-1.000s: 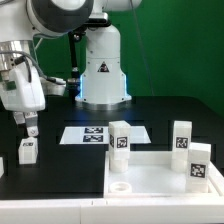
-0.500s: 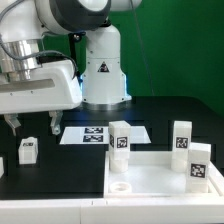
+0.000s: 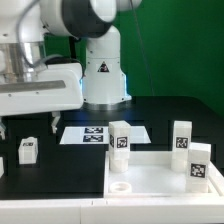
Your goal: Assemble square table
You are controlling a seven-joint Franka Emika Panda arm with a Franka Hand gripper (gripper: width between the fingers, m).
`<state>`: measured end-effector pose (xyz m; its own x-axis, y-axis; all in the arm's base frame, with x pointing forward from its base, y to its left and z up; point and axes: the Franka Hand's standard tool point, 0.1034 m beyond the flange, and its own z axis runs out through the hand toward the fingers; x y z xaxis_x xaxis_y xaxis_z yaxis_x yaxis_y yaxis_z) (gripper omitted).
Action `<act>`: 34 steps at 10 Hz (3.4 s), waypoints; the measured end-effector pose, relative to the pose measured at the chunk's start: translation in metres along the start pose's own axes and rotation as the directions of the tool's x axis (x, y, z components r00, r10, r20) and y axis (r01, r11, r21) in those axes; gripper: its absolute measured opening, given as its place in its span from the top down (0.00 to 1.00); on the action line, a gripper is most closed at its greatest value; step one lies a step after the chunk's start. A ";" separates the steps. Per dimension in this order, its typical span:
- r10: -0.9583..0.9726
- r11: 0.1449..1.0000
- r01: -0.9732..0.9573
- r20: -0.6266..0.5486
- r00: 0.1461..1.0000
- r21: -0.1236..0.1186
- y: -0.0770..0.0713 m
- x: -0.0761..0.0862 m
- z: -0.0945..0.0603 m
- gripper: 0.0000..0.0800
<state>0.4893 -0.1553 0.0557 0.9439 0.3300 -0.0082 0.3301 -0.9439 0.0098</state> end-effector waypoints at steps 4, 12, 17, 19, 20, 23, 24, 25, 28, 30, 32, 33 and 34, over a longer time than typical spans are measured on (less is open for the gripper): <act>0.079 0.997 -0.080 0.024 0.997 0.020 -0.001 -0.004 0.002 0.19; 0.196 0.956 -0.288 0.621 0.759 0.050 0.000 -0.022 0.010 0.19; 0.269 0.937 -0.341 0.774 0.573 -0.074 0.004 -0.028 0.016 0.19; 0.183 0.953 -0.303 0.788 0.587 0.004 0.008 -0.031 0.017 0.19; 0.136 0.960 -0.275 0.785 0.604 0.046 0.009 -0.032 0.018 0.19; 0.134 0.961 -0.272 0.782 0.608 0.047 0.009 -0.033 0.019 0.19; 0.134 0.961 -0.273 0.782 0.608 0.047 0.010 -0.033 0.019 0.19; 0.136 0.960 -0.276 0.786 0.603 0.045 0.009 -0.034 0.021 0.19; 0.175 0.952 -0.307 0.808 0.563 0.007 0.000 -0.041 0.038 0.19; 0.187 0.949 -0.315 0.817 0.546 -0.007 -0.003 -0.046 0.042 0.19; 0.189 0.948 -0.317 0.816 0.546 -0.007 -0.002 -0.047 0.042 0.33; 0.189 0.948 -0.318 0.817 0.546 -0.007 -0.002 -0.047 0.042 0.50; 0.189 0.948 -0.318 0.817 0.545 -0.007 -0.002 -0.047 0.042 0.50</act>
Offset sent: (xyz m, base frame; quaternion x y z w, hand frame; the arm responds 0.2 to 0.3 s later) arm 0.0000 0.0000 0.0000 0.0000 -0.0650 0.0000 0.9979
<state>0.4440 -0.1696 0.0142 0.5735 -0.0084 -0.8192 0.0123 -0.9997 0.0189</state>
